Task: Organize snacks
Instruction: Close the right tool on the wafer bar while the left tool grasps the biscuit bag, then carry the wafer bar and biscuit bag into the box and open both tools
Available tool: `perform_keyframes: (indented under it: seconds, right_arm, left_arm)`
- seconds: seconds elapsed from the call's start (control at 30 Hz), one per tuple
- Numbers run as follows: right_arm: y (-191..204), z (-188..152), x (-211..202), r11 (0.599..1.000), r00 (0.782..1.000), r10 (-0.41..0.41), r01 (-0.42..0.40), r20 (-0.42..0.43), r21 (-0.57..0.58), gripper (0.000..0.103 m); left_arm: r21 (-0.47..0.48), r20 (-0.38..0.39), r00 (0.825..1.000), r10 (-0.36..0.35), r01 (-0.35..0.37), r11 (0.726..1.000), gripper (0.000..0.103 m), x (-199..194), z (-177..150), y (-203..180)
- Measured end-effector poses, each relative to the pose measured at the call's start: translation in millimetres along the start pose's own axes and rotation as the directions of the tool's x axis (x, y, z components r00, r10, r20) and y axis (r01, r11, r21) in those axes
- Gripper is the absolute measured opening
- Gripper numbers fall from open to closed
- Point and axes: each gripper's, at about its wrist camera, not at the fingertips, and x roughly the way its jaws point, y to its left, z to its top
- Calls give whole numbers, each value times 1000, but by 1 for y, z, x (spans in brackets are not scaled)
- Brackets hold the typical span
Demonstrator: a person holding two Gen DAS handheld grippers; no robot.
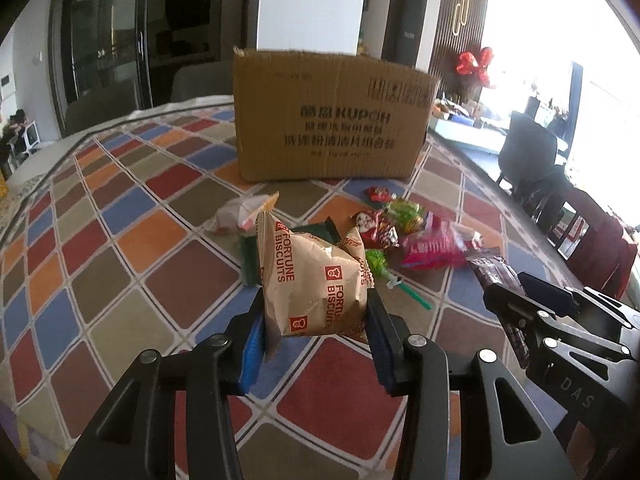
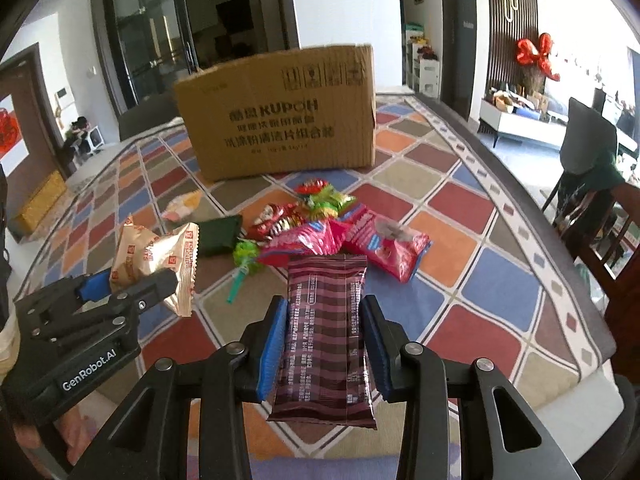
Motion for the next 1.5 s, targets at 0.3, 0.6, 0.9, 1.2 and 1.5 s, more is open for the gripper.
perform_keyframes:
  seconds: [0.3,0.6,0.9,1.2,1.5]
  right_arm:
    - [5,11,-30,1000,995,22,-20,96,-14,39]
    - [5,41,-47,999,978,36,-32,206,-24,39]
    - [14,90,-54,997,948,67,-50,311,-64,39]
    - [17,143,-45,995,931,97,-77,352,-70,39]
    - [20,193,-18,993,937,108,-83,332,-89,39]
  left_arm:
    - [18,84,996,3,-5,1000,45,-28,12,-4]
    - [28,187,982,6,-12,1000,45,-48,48,0]
    - [49,275,961,14,-28,998,45,-55,101,11]
    - [76,299,954,13,-37,996,45,-48,154,20]
    - [75,245,969,-5,-14,997,45,-18,203,29]
